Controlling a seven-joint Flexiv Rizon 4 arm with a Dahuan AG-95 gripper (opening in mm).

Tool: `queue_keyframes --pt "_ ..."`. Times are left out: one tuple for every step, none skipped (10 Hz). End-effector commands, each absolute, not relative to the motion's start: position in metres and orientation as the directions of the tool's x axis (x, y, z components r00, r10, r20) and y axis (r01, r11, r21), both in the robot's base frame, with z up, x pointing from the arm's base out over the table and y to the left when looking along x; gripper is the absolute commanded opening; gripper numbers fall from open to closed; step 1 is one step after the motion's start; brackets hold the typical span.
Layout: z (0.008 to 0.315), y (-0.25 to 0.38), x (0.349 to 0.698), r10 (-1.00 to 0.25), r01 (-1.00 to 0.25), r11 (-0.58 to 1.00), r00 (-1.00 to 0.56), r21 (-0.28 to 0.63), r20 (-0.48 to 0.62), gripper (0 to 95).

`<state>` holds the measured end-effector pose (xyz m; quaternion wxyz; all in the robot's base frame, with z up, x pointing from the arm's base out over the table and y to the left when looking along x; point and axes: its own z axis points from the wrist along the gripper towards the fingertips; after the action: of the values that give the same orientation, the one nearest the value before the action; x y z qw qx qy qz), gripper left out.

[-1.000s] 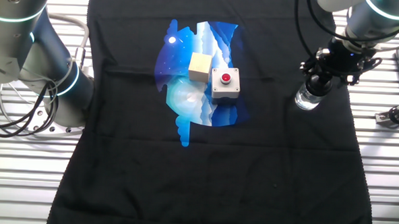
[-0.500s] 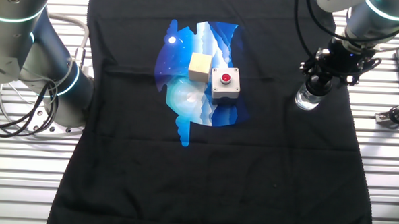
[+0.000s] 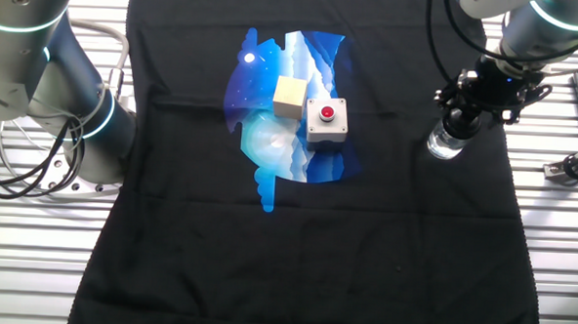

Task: Screw the lid onto the jar

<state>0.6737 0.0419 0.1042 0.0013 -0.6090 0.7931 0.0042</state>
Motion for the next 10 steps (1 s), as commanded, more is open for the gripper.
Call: queue_keyframes --pt "0.1039 0.042 0.6742 -0.965 -0.965 0.262 -0.262 0.006 -0.008 76.0" --pt "0.1039 0.042 0.6742 -0.965 -0.965 0.263 -0.263 0.006 -0.008 76.0" --pt "0.1039 0.042 0.6742 -0.965 -0.965 0.262 -0.262 0.005 -0.009 76.0" --pt "0.1039 0.042 0.6742 -0.965 -0.965 0.262 -0.262 0.005 -0.01 76.0" --pt "0.1039 0.042 0.6742 -0.965 -0.965 0.262 -0.262 0.004 -0.01 76.0" --pt "0.1037 0.042 0.6742 -0.965 -0.965 0.262 -0.262 0.004 -0.01 76.0" --pt "0.1037 0.042 0.6742 -0.965 -0.965 0.263 -0.263 0.005 -0.01 76.0" --pt "0.1036 0.042 0.6742 -0.965 -0.965 0.262 -0.262 0.004 -0.009 57.0" --pt "0.1029 0.0419 0.6742 -0.965 -0.965 0.262 -0.262 0.005 -0.011 57.0" --pt "0.1028 0.0418 0.6742 -0.965 -0.965 0.263 -0.263 0.007 -0.012 57.0"
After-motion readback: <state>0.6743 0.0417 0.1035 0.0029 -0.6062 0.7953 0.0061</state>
